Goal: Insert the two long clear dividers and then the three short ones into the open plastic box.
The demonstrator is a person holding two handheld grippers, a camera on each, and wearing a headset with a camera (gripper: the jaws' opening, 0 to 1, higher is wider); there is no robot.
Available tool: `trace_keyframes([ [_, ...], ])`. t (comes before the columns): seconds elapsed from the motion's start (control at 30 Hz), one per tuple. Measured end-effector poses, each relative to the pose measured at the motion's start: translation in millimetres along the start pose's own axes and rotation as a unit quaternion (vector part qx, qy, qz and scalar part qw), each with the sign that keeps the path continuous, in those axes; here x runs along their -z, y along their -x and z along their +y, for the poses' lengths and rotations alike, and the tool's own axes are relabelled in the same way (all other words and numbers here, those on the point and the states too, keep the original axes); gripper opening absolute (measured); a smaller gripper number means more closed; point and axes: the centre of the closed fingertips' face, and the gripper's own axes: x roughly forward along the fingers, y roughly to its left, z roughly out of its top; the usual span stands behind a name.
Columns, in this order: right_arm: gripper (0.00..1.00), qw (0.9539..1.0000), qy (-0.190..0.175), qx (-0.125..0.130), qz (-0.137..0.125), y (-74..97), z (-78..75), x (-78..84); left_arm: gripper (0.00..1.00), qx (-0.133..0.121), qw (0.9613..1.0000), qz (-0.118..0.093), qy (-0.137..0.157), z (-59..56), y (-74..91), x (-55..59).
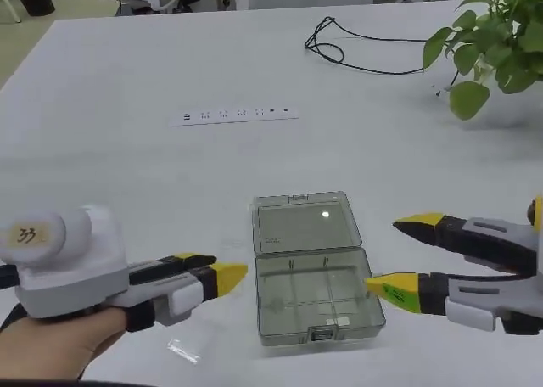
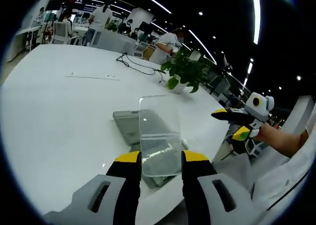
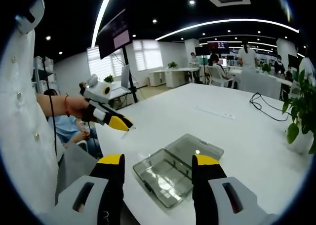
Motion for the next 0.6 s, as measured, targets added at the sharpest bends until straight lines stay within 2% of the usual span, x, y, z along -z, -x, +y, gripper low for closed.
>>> trace_keyframes([
  [0.03, 0.53, 1.0000, 0.000, 0.000, -0.004, -1.3, 2.6, -4.5, 0.30, 0.009, 1.0000, -0.004, -0.002, -6.2, -1.7, -1.8],
  [0.2, 0.49, 0.9997, -0.016, 0.008, -0.016, -7.8, 10.3, -18.6, 0.30, 0.026, 0.9995, -0.019, -0.008, -21.7, -8.5, -7.6],
  [0.27, 0.45, 0.9991, -0.031, 0.009, -0.028, -10.6, 9.6, -17.2, 0.30, 0.034, 0.9990, -0.023, -0.017, -30.2, -10.9, -10.1],
  [0.47, 0.32, 0.9964, -0.061, 0.023, -0.053, -20.8, 17.7, -32.3, 0.30, 0.050, 0.9976, -0.029, -0.039, -45.9, -15.8, -14.7],
  [0.6, 0.28, 0.9951, -0.078, 0.026, -0.053, -27.4, 20.8, -34.1, 0.30, 0.058, 0.9962, -0.035, -0.054, -54.3, -18.0, -18.0],
])
